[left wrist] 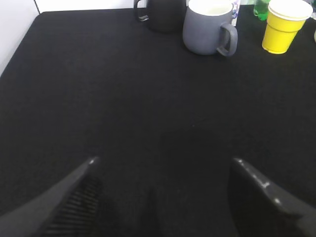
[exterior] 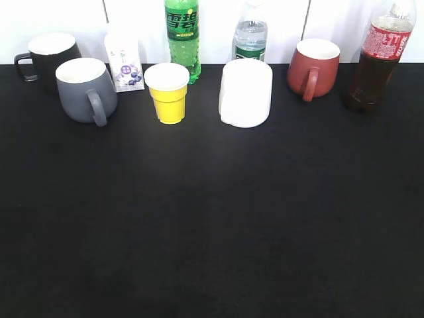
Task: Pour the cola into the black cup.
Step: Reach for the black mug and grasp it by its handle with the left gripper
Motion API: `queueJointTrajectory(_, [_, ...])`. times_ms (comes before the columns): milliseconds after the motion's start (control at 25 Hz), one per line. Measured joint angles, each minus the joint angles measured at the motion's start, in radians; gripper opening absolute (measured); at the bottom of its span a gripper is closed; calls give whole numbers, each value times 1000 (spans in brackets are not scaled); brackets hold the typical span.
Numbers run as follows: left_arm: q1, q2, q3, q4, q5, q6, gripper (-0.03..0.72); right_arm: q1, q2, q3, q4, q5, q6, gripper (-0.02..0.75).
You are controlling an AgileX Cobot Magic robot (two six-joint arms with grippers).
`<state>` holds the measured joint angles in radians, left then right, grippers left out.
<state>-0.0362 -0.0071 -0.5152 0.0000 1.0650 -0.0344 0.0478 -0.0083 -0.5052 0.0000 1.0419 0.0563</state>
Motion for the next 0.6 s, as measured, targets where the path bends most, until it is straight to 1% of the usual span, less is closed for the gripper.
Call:
queueJointTrajectory(280, [0,0,0,0,-1,0,582,0,0,0,0,0,0,564])
queueJointTrajectory(320, [0,0,-6,0,-12,0,573,0,0,0,0,0,0,564])
queueJointTrajectory(360, [0,4,-21,0,-69,0,564,0,0,0,0,0,0,564])
queueJointTrajectory(400, [0,33,-20,12,-288,0,553,0,0,0,0,0,0,564])
queueJointTrajectory(440, [0,52,-14,23,-384,0,551,0,0,0,0,0,0,564])
queueJointTrajectory(480, [0,102,7,45,-563,0,543,0,0,0,0,0,0,564])
queueJointTrajectory(520, [0,179,39,53,-742,0,538,0,0,0,0,0,0,564])
queueJointTrajectory(560, [0,313,94,59,-977,0,533,0,0,0,0,0,0,564])
queueJointTrajectory(600, [0,367,113,63,-1052,0,533,0,0,0,0,0,0,564])
